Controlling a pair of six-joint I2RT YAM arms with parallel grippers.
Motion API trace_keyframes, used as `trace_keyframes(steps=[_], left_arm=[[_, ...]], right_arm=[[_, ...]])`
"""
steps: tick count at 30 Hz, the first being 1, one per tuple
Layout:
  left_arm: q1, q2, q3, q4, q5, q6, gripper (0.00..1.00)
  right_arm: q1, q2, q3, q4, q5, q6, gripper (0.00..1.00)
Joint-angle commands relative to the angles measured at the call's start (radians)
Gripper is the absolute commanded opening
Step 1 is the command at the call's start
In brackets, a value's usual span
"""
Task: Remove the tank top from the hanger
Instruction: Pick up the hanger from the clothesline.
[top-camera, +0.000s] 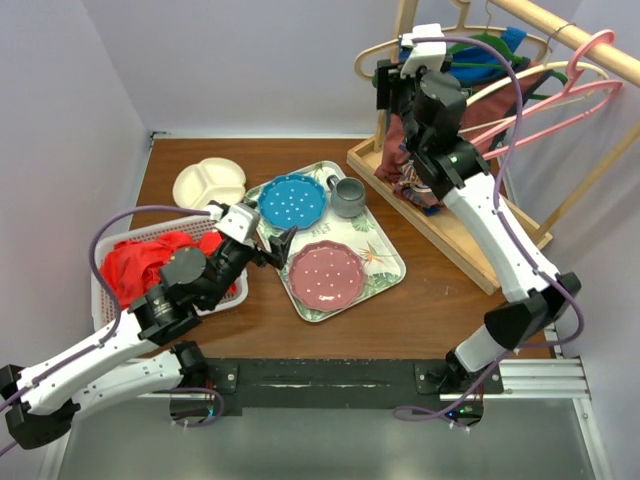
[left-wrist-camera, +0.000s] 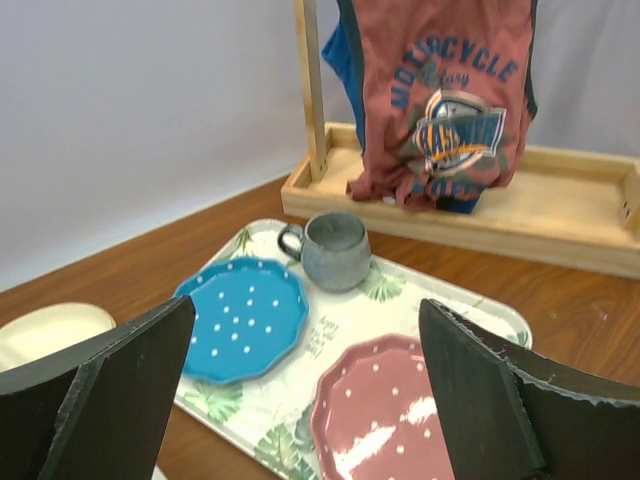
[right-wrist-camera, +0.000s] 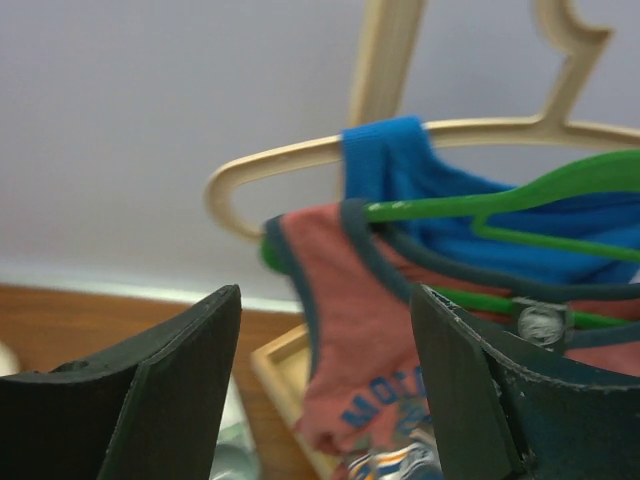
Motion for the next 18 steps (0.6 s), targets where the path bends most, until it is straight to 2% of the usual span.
trace_keyframes(steps=[1,3,9,13,18], left_arm=[[-0.007,-0.010,-0.008,-0.066,0.012,-0.018,1.00],[-0.007,-0.026,-0.025,-0.045,0.009,-0.009,1.00],[-0.009,-0.010,-0.041,-0.012,0.026,-0.011,1.00],[-0.009,0.036,-0.027,-0.026,0.040,-0.015,1.00],[-0.009,0.050,-0.021,-0.026,0.040,-0.014,1.00]], right_arm=[[-0.064,0.045,0.093,0.221,0.197,-0.201,0.72],[-0.107,0.072,0.123,0.258,0.248,-0.220,0.71],[-0.233,0.130,0.199,0.235,0.184,-0.123,0.67],[-0.274,0.188,0.285,0.191,0.076,-0.062,0.66],[-0.285,0.243,0.328,0.244,0.087,-0.120,0.63]])
